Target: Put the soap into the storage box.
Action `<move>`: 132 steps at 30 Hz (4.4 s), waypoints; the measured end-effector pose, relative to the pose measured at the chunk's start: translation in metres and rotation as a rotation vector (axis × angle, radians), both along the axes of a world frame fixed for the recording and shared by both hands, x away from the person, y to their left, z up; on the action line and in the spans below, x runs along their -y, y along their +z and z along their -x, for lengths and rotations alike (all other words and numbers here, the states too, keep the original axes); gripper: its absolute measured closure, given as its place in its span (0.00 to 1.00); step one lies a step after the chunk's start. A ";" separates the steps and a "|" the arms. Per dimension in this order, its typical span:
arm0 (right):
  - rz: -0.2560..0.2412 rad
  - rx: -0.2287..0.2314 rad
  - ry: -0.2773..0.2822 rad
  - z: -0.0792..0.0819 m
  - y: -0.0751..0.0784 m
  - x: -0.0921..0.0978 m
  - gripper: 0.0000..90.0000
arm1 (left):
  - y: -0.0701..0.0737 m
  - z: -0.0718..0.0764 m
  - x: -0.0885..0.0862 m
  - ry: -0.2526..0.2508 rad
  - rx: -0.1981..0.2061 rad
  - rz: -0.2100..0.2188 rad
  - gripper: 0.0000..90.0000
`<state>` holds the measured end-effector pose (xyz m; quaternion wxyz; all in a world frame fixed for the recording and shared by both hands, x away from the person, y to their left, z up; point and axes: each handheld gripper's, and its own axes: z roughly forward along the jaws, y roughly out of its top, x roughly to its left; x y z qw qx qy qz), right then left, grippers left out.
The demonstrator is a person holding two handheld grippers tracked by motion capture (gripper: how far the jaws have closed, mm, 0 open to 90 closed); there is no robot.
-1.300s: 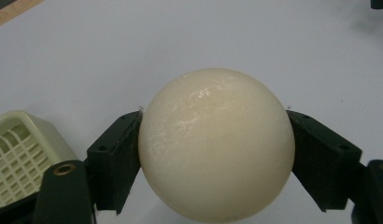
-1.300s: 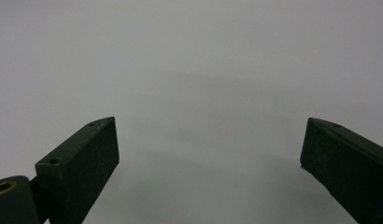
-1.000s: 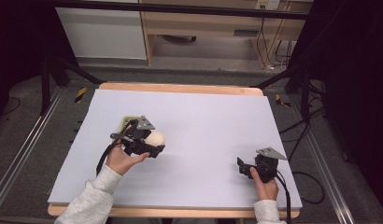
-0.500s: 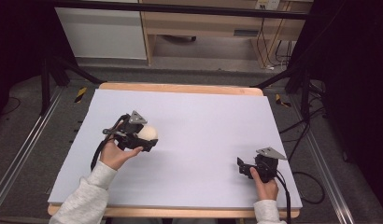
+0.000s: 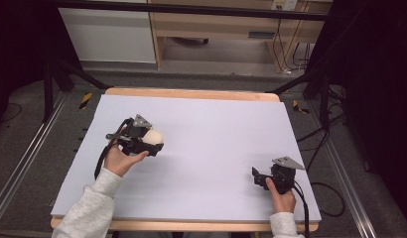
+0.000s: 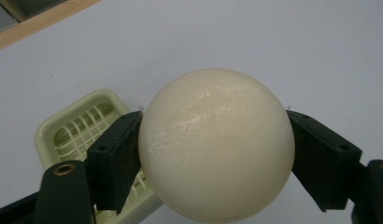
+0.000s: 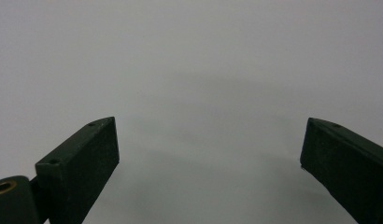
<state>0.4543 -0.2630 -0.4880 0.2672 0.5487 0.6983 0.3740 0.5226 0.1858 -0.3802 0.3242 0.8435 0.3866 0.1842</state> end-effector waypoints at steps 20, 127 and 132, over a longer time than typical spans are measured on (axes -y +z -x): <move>-0.002 0.000 -0.002 0.000 0.000 0.000 0.05 | -0.006 -0.017 -0.016 0.068 -0.006 -0.003 0.25; 0.000 0.001 -0.004 0.000 0.000 0.000 0.05 | -0.040 -0.023 -0.060 0.180 0.014 0.049 0.15; 0.000 0.002 -0.003 0.000 0.000 0.000 0.05 | -0.041 -0.006 -0.065 0.177 0.037 0.086 0.14</move>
